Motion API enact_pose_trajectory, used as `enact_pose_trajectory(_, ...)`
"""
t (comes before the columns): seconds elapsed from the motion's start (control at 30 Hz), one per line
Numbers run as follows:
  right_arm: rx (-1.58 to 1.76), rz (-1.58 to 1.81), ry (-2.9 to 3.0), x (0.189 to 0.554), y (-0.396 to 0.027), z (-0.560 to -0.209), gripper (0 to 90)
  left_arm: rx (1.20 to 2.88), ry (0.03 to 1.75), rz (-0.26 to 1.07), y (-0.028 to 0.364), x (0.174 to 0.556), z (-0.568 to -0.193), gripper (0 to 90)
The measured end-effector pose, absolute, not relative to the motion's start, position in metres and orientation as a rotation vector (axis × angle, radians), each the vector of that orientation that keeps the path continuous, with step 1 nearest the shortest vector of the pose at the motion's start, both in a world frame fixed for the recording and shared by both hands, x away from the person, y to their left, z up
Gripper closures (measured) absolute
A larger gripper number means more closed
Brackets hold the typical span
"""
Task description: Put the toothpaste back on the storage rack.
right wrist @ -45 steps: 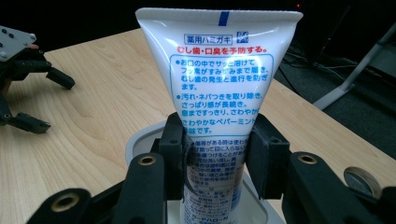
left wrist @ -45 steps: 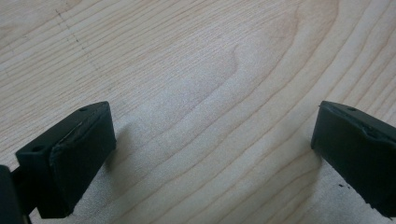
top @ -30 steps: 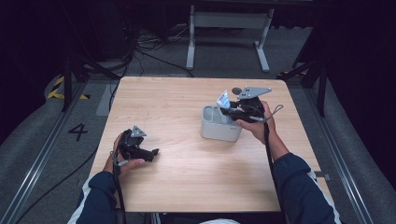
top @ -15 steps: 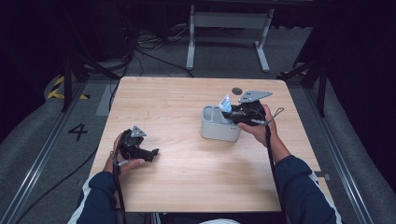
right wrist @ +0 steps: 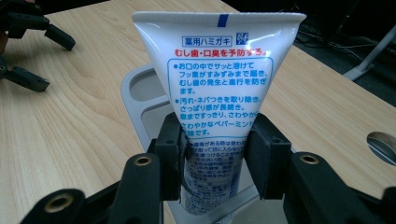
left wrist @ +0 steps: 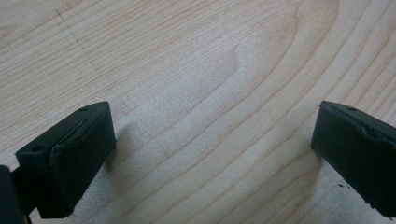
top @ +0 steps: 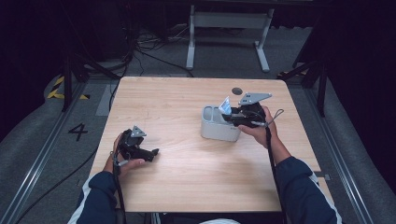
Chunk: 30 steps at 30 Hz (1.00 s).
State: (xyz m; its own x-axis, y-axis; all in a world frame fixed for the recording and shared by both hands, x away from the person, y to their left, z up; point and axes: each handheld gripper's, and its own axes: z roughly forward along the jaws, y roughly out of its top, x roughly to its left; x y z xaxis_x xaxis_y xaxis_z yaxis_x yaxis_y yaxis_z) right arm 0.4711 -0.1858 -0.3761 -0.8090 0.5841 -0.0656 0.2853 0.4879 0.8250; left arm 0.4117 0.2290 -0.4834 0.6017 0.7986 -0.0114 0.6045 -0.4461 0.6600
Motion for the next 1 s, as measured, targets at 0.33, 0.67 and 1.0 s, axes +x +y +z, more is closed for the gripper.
enact_pose_trajectory(0.33, 0.705, 1.28, 2.398, 0.4664, -0.183, -0.3762, 64.2, 2.201, 1.103, 0.401, 0.229, 0.4117, -0.4834, 0.2)
enact_pose_trajectory(0.67, 0.708, 1.285, 2.395, 0.4646, -0.184, -0.3753, 63.6, 2.205, 1.099, 0.406, 0.2294, 0.4113, -0.4832, 0.3)
enact_pose_trajectory(1.0, 0.704, 1.276, 2.385, 0.4617, -0.187, -0.3732, 59.0, 2.204, 1.097, 0.406, 0.2295, 0.4114, -0.4833, 0.3)
